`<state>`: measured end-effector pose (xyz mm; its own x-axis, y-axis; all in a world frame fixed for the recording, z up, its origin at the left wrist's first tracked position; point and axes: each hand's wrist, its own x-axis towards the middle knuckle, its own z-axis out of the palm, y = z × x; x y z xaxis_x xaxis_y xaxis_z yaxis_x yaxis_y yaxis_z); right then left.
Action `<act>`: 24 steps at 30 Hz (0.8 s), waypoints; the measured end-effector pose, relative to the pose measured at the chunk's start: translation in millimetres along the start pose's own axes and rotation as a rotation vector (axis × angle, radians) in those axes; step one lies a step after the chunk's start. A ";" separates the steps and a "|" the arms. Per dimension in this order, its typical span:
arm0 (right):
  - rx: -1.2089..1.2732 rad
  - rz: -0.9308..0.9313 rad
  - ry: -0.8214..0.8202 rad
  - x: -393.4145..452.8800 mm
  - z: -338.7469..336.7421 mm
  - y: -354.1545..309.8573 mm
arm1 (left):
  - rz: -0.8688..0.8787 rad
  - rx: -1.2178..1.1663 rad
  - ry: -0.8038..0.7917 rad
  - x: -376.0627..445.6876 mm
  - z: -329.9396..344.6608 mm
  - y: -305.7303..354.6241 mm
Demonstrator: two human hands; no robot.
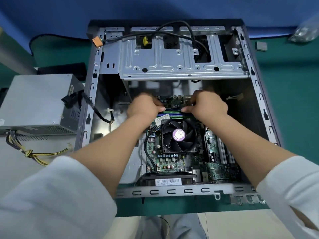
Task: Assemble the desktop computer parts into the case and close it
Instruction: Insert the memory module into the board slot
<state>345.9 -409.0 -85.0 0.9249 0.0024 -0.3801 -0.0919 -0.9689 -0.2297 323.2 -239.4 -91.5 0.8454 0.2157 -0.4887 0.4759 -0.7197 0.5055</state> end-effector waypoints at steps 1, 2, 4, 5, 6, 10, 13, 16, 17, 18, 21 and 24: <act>0.025 0.013 0.014 -2.7 0.6 4.5 | 0.022 0.024 0.092 -5.9 4.3 -2.3; 0.049 0.029 0.034 -5.5 1.5 9.2 | 0.037 0.013 0.154 -9.6 8.2 -4.8; 0.074 0.062 0.063 -8.5 3.7 18.2 | 0.060 -0.088 0.156 -9.1 12.2 -11.2; 0.078 0.078 0.061 -8.1 4.3 20.5 | 0.060 -0.142 0.133 -7.9 10.2 -13.5; 0.081 0.096 0.050 -7.0 4.6 20.8 | 0.044 -0.183 0.119 -6.6 6.7 -15.7; 0.046 0.136 0.055 -2.0 5.1 16.2 | -0.078 -0.244 0.120 -0.6 -0.5 -20.2; 0.024 0.141 0.060 -3.7 7.9 17.1 | -0.160 -0.339 0.067 0.6 -3.6 -19.0; 0.028 0.141 0.053 -1.7 8.1 17.9 | -0.204 -0.396 0.037 3.2 -6.7 -19.7; 0.040 0.134 0.045 -0.4 8.1 18.3 | -0.203 -0.380 0.041 3.8 -6.6 -20.0; 0.054 0.121 0.038 0.9 8.7 18.9 | -0.198 -0.355 0.049 4.1 -6.2 -20.0; 0.057 0.093 0.058 2.1 10.0 19.4 | -0.193 -0.310 0.075 4.8 -4.4 -19.8; 0.031 0.079 0.078 1.8 12.2 18.5 | -0.212 -0.290 0.112 5.5 -3.6 -18.8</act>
<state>341.3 -423.8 -100.8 0.9403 -0.0943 -0.3271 -0.1760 -0.9572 -0.2299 319.7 -222.3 -101.1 0.7344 0.4226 -0.5311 0.6785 -0.4383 0.5895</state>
